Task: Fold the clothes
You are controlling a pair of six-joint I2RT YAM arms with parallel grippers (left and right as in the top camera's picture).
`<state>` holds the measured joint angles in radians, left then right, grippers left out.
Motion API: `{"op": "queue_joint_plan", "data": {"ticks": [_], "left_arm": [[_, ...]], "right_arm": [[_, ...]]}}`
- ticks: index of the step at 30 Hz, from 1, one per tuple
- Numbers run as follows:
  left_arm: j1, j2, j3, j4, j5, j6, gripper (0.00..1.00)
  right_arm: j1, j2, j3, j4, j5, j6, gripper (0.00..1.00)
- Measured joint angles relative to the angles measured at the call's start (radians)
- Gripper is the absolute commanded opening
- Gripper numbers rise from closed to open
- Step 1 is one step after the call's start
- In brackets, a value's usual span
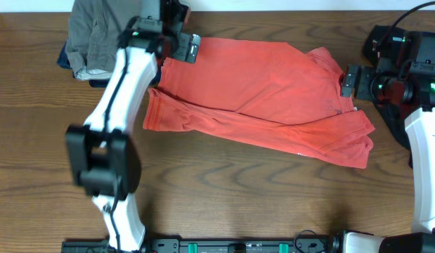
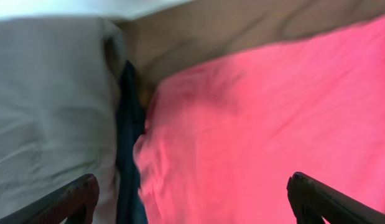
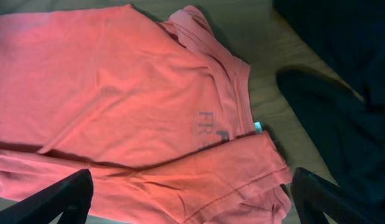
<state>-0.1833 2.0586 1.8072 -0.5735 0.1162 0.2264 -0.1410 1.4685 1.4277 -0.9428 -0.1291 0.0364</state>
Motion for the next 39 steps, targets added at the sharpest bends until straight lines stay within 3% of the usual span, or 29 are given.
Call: {"op": "queue_joint_plan", "data": {"ticks": [8, 9, 15, 24, 34, 37, 39], "left_arm": [[0.0, 0.171, 0.045, 0.048, -0.016, 0.127, 1.0], [0.0, 0.176, 0.045, 0.057, -0.017, 0.136, 0.96], [0.005, 0.194, 0.057, 0.078, -0.019, 0.164, 0.84], [0.011, 0.266, 0.057, 0.092, -0.031, 0.168, 0.84], [0.05, 0.277, 0.058, 0.207, -0.041, 0.167, 0.78], [0.052, 0.278, 0.058, 0.211, -0.042, 0.167, 0.69], [0.052, 0.28, 0.058, 0.206, -0.042, 0.165, 0.45]], "right_arm": [[0.001, 0.0, 0.0, -0.006, 0.006, 0.0, 0.99], [0.002, 0.0, 0.0, -0.006, 0.006, 0.0, 0.99], [0.013, 0.0, 0.0, -0.004, 0.007, 0.0, 0.98], [0.016, 0.0, 0.0, -0.003, 0.007, 0.0, 0.98], [0.016, 0.0, 0.0, -0.003, 0.007, 0.0, 0.97], [0.016, 0.0, 0.0, -0.002, 0.007, 0.0, 0.97], [0.016, 0.0, 0.0, 0.0, 0.006, 0.0, 0.96]]}}
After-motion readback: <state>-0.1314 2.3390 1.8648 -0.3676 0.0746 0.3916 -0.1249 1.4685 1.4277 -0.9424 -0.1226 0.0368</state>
